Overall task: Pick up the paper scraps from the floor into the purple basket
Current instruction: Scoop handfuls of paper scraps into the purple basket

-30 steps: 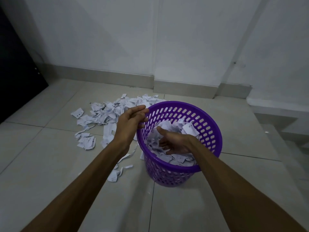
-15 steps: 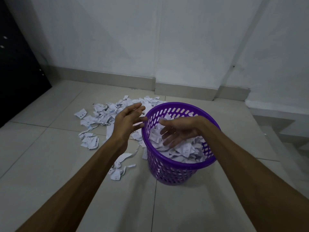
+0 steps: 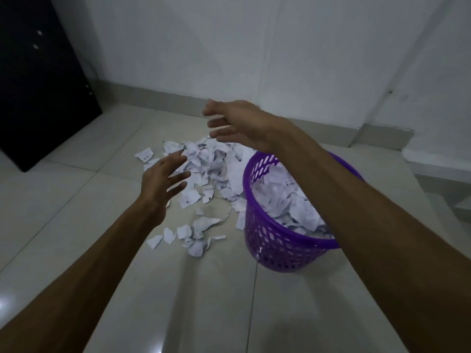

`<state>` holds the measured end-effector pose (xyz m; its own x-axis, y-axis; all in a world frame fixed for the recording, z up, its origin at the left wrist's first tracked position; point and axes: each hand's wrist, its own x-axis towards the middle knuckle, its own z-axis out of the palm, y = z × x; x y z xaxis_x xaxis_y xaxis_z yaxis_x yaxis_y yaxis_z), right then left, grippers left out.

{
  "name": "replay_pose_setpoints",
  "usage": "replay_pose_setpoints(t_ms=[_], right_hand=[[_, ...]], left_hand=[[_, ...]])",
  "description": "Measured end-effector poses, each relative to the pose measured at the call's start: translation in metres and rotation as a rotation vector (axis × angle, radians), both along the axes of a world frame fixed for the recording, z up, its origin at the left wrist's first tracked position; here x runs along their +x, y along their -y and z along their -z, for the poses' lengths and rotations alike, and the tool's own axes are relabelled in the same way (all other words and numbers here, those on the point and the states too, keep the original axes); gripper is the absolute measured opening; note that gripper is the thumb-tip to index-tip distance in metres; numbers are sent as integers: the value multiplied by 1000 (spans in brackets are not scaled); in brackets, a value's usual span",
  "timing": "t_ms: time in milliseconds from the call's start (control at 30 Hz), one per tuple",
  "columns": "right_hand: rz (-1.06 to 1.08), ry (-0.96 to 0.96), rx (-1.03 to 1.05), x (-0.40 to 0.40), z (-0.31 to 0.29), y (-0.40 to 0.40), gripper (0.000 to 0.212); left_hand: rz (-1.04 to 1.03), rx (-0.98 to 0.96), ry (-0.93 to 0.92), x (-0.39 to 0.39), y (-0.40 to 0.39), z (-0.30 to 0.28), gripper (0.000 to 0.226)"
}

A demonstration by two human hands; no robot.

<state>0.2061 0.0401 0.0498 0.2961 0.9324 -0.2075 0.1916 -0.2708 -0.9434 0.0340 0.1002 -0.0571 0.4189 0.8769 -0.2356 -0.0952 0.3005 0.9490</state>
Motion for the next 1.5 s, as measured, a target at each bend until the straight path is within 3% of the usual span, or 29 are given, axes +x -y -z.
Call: replay_pose_setpoints(t_ms=[167,267,400,533,700,900,1000,1100,1300,1400,1500], right_hand=[[-98,242,-90,-59,69,-26,52],[-82,250,-172,-76,142,-22,51],[21,362,-294,-92,240,10,86],[102,536,-270,-100,287,44,122],[79,713,-241,-113,317,36,139],[176,796,-135,-117,330,-25,132],[172,746,-45,-107,324,-57,119],[167,839,-12,-89,320,-90,107],[-15,804,-245,-75,316,-118,98],[38,807,-158,-84,317,-97,101],[83,805,14,-98,319,-62,87]], left_hand=[[-58,-24,-57,-37,-29,36,29],[-82,-62,-111,-52,-38,68,17],[-46,-74,-275,-70,-38,123,20],[-14,0,-414,-80,-36,167,26],[74,-60,-330,-67,-34,182,26],[18,-89,-149,-50,-70,175,21],[-46,106,-250,-50,-103,177,21],[1,308,-427,-51,-134,182,30],[237,483,-673,-44,-144,194,41],[284,573,-662,-47,-124,201,37],[320,502,-524,-55,-100,205,27]])
